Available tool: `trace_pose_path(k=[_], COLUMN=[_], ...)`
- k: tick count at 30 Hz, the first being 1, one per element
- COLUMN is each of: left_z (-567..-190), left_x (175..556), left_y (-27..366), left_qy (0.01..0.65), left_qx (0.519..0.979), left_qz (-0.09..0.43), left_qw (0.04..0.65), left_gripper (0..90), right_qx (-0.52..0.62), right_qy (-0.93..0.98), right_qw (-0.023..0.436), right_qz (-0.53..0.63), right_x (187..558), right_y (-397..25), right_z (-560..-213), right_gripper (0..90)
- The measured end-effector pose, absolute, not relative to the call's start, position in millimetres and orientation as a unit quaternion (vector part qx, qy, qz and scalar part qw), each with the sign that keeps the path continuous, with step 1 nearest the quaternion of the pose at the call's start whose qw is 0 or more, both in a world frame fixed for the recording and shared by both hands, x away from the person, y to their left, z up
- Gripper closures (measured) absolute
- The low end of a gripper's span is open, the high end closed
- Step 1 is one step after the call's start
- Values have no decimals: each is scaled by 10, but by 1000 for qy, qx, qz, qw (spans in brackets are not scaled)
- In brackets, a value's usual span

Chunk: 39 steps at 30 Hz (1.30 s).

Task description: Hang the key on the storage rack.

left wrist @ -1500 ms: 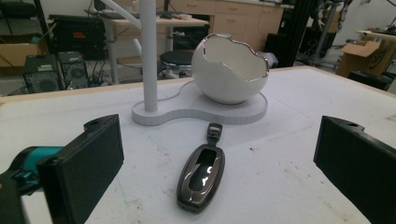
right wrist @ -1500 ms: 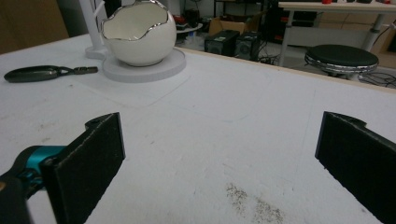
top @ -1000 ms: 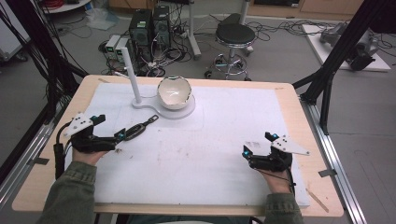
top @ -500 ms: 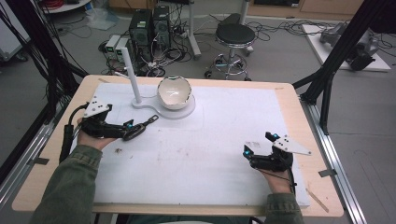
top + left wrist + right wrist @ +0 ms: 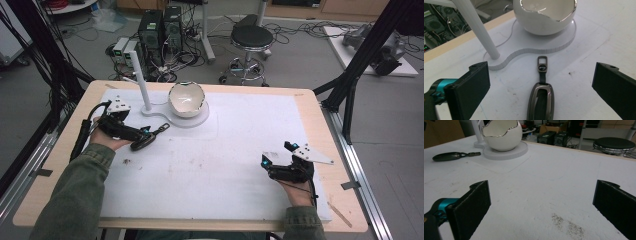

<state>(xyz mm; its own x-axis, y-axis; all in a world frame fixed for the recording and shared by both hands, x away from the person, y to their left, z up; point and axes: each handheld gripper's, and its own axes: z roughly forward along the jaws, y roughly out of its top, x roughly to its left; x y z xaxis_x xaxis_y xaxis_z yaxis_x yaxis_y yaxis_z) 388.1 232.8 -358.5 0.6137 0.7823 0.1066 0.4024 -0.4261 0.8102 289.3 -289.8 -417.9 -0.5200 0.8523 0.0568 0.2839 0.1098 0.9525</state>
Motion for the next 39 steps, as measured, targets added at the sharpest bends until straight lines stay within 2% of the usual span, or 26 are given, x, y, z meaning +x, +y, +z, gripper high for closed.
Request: trace_pose_path(k=[13, 17, 28, 39], left_z=[-3521, -3569, -3576, -3813], left_x=[4174, 4296, 4427, 4605], left_y=[2194, 2099, 1936, 1870], left_qy=[348, 336, 321, 326], left_qx=[854, 873, 890, 901], left_qz=[214, 209, 186, 151], left_qw=[323, 285, 265, 242], left_gripper=[40, 40, 40, 60], right_qx=[409, 408, 410, 409], right_qy=[700, 704, 709, 712], right_qw=[265, 262, 262, 261], right_qz=[522, 518, 511, 507], right_x=[2966, 2968, 2971, 2978], right_y=[-2881, -2860, -2861, -2862], right_z=[-4208, -4202, -4210, -4218], right_gripper=[5, 5, 5, 5])
